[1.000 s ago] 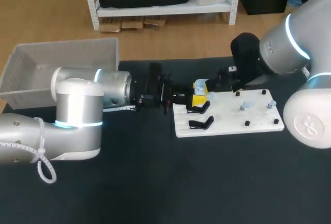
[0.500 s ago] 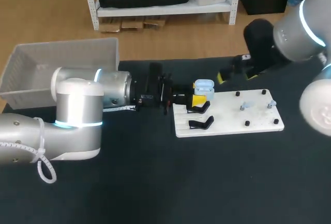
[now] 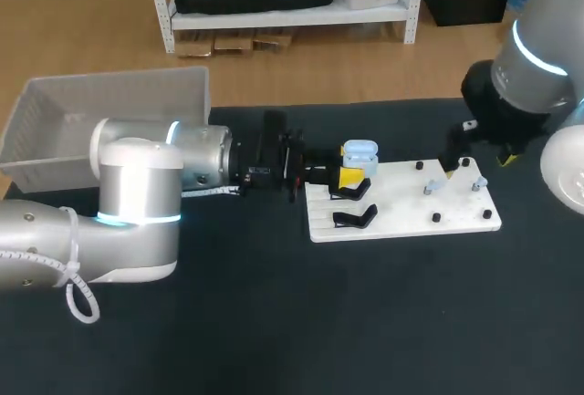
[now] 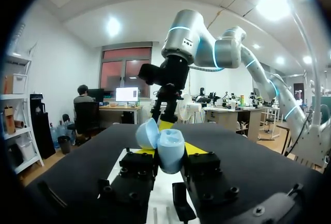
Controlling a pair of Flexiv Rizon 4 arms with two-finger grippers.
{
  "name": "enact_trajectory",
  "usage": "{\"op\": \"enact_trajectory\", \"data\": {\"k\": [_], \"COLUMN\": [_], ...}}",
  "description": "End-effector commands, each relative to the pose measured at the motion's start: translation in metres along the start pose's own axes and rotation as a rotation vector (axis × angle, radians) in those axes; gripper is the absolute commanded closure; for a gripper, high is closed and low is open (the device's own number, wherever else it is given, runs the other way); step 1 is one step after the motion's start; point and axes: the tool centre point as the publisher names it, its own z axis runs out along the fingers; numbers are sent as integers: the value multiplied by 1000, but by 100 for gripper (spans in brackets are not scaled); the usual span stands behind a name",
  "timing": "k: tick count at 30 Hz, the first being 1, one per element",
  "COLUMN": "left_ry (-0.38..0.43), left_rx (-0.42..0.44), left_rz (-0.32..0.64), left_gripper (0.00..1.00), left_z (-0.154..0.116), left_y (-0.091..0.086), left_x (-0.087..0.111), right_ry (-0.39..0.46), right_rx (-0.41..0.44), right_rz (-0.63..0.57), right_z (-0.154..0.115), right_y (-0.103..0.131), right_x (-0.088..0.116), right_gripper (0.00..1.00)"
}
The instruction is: Pick up each earbud case from the left stands, insert the matching earbuds, close the lid, and place the case in the box.
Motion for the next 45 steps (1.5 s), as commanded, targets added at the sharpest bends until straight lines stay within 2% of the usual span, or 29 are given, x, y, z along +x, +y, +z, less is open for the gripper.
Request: {"op": "enact_trajectory", "data": {"k": [1,11,12,13,16,21,29,33,45], "left_ry": [-4,-4,-4,-4,-4,-4,-4,-4,-4], "left_rx": [0,0,0,0,0,0,0,0,0], "left_rz": [2,2,2,2,2,2,2,2,2], "left_gripper": [100,100,100,100,100,100,100,100,100], "left_z": [0,0,0,0,0,0,0,0,0], "left_y": [1,1,1,1,1,1,1,1,1], "left_x": [1,1,1,1,1,1,1,1,1], "right_ry": [26,61,66,68,74,87,104,107,120], "right_rx": [-3,-36,-37,-34,-29,-22,-12,-7,12], "right_rz": [-11,-121,-137,-152,-201,-259,-288,-293,-285], "right_z": [11,20,21,21,22,27,38,41,50], "right_y": [-9,-26,-27,-27,-27,-25,-24,-23,-26], "right_x": [-2,15,16,17,17,16,16,14,7], "right_gripper": [0,0,3,14,29,39,44,51,52]}}
